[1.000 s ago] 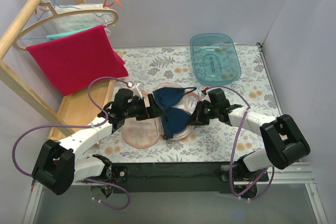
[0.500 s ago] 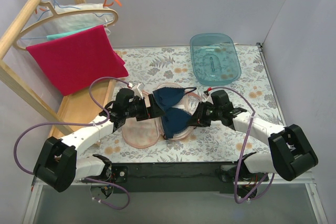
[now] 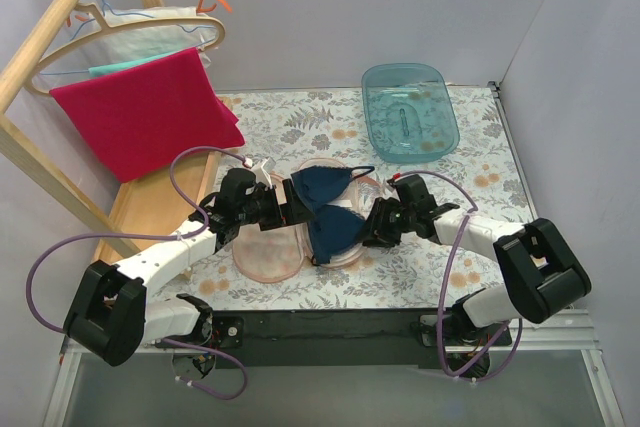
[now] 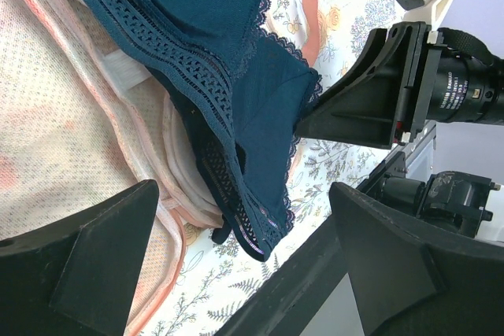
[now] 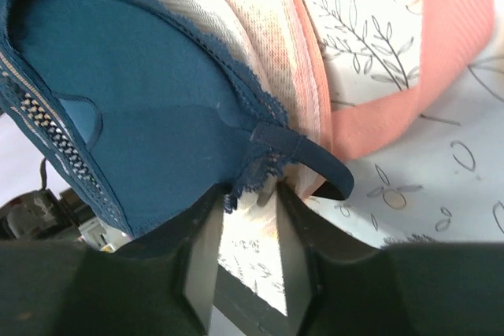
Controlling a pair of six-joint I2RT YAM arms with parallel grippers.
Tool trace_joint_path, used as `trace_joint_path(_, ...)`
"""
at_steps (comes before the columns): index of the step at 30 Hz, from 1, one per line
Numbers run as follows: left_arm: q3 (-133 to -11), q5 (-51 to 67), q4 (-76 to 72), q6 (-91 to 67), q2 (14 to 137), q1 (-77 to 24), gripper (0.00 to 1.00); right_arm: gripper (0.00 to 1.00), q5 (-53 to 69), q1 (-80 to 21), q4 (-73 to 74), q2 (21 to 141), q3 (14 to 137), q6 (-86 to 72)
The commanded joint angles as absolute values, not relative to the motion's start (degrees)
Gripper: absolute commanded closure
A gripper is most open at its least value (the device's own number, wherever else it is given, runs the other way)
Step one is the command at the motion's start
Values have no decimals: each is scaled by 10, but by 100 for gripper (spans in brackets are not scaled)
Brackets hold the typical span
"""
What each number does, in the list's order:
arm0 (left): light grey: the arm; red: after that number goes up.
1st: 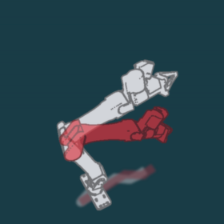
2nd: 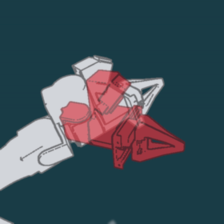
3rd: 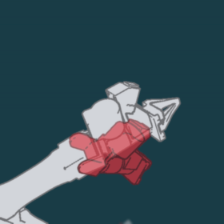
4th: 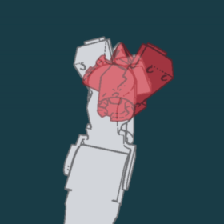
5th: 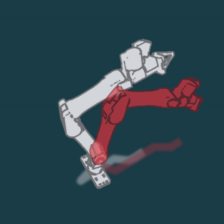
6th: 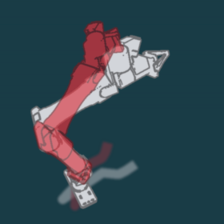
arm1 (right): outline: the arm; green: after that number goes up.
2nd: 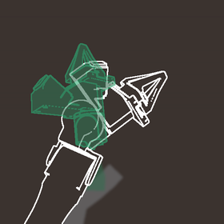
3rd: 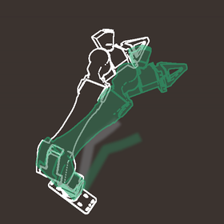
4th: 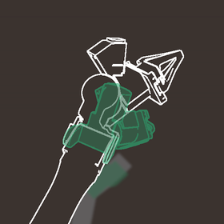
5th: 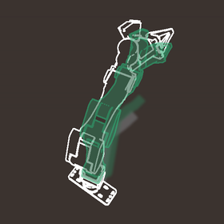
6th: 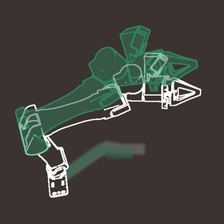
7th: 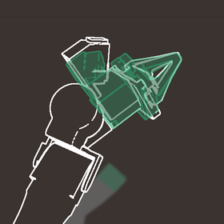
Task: Place the bra in the laundry bag and zip it closed
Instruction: Adjust the bra in the laundry bag.
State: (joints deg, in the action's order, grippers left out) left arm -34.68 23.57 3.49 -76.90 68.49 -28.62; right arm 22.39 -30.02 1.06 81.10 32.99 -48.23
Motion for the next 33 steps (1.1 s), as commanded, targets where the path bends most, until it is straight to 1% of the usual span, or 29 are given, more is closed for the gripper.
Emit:
trace_joint_path(1, -366, 236, 41, -766, 679, -288, 9, 62, 224, -303, -38, 830, 352, -485)
trace_joint_path(5, -361, 235, 43, -766, 676, -288, 10, 66, 237, -303, -60, 833, 358, -490)
trace_joint_path(9, -360, 233, 43, -766, 676, -288, 10, 67, 236, -304, -57, 828, 362, -492)
trace_joint_path(19, -360, 234, 44, -764, 679, -288, 9, 65, 214, -303, -30, 779, 350, -505)
trace_joint_path(33, -356, 233, 44, -766, 671, -288, 9, 64, 220, -303, -37, 802, 360, -509)
